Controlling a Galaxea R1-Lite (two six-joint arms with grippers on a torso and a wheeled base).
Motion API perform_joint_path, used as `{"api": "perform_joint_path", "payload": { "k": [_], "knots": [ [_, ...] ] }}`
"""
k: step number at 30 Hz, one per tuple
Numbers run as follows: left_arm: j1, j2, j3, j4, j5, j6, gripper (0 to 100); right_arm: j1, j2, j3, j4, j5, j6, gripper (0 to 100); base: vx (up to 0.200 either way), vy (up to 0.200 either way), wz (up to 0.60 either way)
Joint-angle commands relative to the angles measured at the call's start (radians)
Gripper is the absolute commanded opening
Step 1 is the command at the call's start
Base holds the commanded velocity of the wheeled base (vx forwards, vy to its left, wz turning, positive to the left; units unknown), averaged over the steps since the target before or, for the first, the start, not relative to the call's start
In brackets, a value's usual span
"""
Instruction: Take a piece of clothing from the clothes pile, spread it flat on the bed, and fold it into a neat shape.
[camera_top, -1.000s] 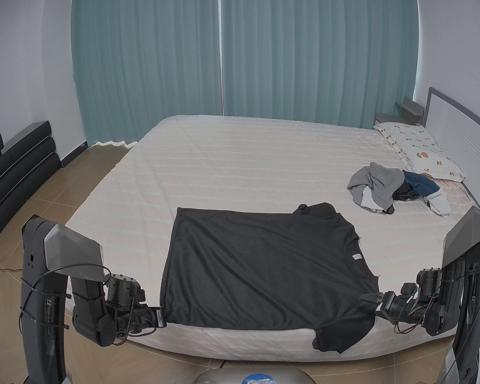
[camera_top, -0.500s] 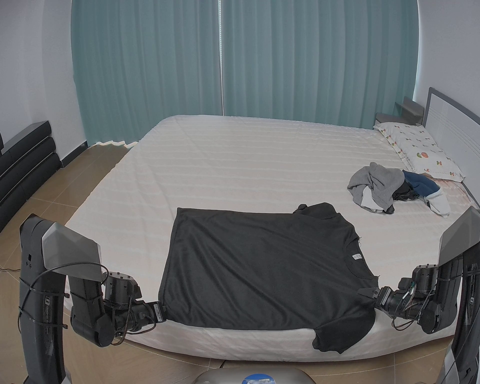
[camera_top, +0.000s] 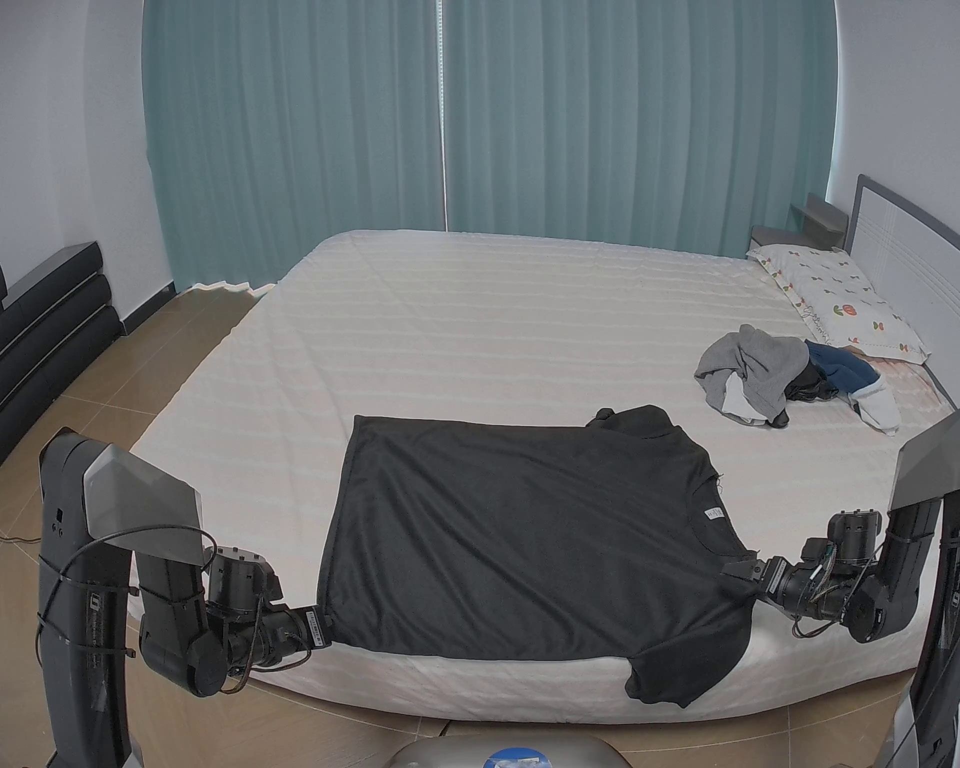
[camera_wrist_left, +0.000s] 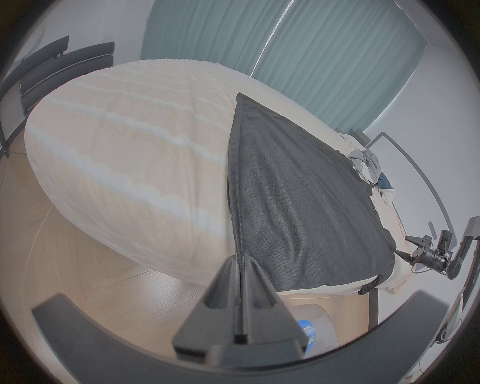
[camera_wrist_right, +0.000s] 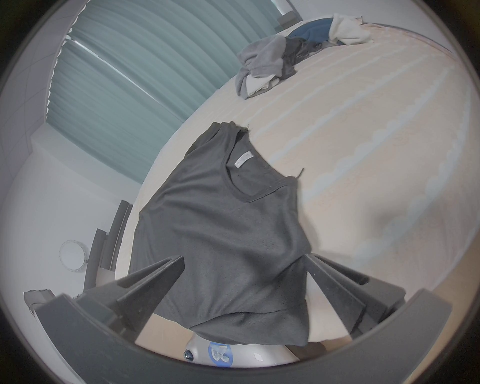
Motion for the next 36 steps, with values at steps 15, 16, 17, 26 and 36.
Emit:
{"api": "perform_joint_path", "payload": {
  "k": [15,16,17,26,36],
  "knots": [
    [-0.001,0.002,0.0,-0.002,0.0,-0.005,0,-0.006,0.091,-0.028,-0.01,-0.045,-0.099,0,0.0,0.0,0.0],
    [0.001,0.002,0.0,-0.002,0.0,-0.005,0,-0.006,0.089,-0.042,-0.006,-0.055,-0.099,0,0.0,0.0,0.0],
    [0.001,0.0,0.0,-0.002,0.0,-0.007,0,-0.006,0.088,-0.051,-0.003,-0.06,-0.099,0,0.0,0.0,0.0],
    [-0.004,-0.003,-0.011,-0.002,0.001,-0.044,0,-0.007,0.077,-0.252,0.043,-0.106,-0.099,0,0.0,0.0,0.0],
    [-0.004,-0.003,-0.012,-0.002,0.001,-0.042,0,-0.004,0.149,-0.401,0.031,-0.103,-0.014,0,0.0,0.0,0.0]
  ]
}}
